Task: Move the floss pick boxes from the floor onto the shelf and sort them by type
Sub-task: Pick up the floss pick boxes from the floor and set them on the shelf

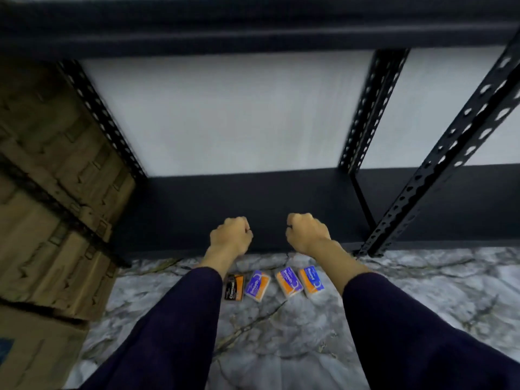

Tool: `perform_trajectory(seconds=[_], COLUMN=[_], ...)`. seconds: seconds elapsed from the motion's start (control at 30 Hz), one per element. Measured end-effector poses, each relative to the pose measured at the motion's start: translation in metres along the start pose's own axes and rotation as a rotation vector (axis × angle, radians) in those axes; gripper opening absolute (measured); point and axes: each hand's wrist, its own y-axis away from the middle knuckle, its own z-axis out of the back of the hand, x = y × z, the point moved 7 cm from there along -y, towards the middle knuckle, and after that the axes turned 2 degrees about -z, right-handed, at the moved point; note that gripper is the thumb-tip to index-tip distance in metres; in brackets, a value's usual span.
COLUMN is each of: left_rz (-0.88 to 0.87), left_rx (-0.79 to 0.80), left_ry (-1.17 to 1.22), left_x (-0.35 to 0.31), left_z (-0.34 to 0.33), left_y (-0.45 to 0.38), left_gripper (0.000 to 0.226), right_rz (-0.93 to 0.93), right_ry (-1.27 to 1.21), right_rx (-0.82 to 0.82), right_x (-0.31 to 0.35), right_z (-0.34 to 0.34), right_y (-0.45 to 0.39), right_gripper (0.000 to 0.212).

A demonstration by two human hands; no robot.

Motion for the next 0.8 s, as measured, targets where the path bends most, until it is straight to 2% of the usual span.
perform_trajectory(seconds=[0.2, 0.4, 0.67, 0.8], left_rz=[-0.082, -0.116, -0.137, -0.128], left_rx=[-0.177, -0.376, -0.576, -0.628], left_ry=[-0.098, -0.17, -0.148, -0.129], left_x=[-0.049, -0.066, -0.065, -0.059], left_z=[0.144, 0.264, 0.374, 0.403], left_y=[0.063, 0.117, 0.134, 0.12], left_gripper=[0.025, 0.027, 0.022, 0.022], right_rz=[0.135, 0.239, 0.35, 0.376], right_ry=[0.06, 0.076, 0.036, 0.017], right_rx=[-0.191, -0.376, -0.495, -0.508], right_x=[0.079, 0.15, 0.218, 0.237], right_z=[0.13, 0.231, 0.318, 0.339], right_y=[0.064, 0.112, 0.125, 0.11], right_gripper=[0.029, 0.031, 0.015, 0.021])
